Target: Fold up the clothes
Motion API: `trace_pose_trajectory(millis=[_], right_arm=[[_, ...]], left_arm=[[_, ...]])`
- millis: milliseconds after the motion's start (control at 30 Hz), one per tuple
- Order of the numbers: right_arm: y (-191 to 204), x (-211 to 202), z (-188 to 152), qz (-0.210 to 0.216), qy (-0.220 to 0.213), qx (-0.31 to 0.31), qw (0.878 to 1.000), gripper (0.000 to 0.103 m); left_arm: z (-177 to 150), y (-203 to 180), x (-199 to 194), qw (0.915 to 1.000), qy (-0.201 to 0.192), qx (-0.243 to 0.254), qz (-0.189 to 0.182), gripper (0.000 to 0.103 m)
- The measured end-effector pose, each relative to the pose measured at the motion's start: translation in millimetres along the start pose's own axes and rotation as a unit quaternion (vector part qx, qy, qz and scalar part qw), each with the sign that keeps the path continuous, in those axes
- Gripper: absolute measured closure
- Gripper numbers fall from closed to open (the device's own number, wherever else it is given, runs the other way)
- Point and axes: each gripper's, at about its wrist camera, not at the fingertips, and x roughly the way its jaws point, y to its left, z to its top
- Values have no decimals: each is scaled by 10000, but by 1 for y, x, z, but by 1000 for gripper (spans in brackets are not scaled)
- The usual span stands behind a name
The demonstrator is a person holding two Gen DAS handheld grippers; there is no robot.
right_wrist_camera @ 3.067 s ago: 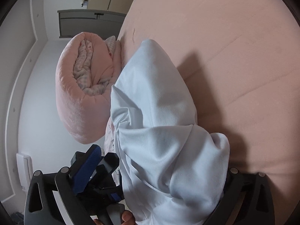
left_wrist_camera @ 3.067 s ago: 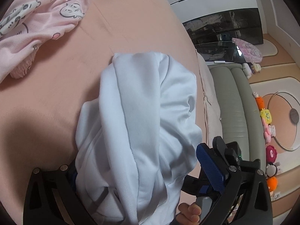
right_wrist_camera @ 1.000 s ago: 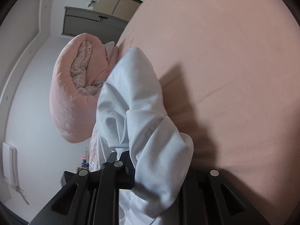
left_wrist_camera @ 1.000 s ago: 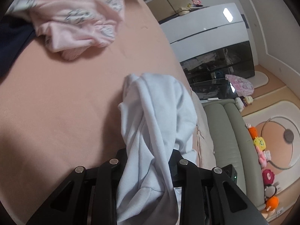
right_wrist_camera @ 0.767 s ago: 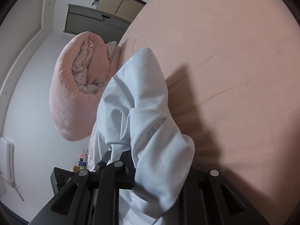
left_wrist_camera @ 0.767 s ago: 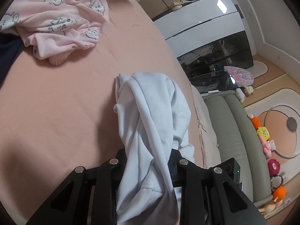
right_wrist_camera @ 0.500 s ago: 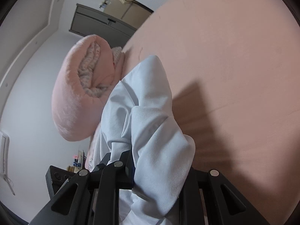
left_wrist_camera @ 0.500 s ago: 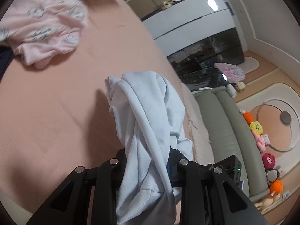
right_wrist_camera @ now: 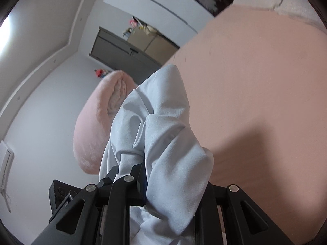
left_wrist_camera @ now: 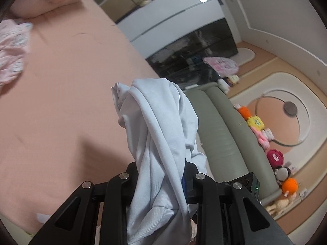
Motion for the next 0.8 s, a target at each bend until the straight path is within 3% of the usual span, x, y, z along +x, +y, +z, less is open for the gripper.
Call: trace_pose_trajectory(millis=[367,600,800], right_arm=[[-23,-94,70,-571,-761,-239,9952,85],[-69,-114,110,-1055,-947,-128,9898,85],[-110,-131,145,-1471,-1098,-26,9830,85]], left_arm=[[-23,-66,74,9951,648,432,-609,79],[-40,-96,139,9884,1151,579,-799,79],[-54,-99,202,9818,1602,633,-800,79]])
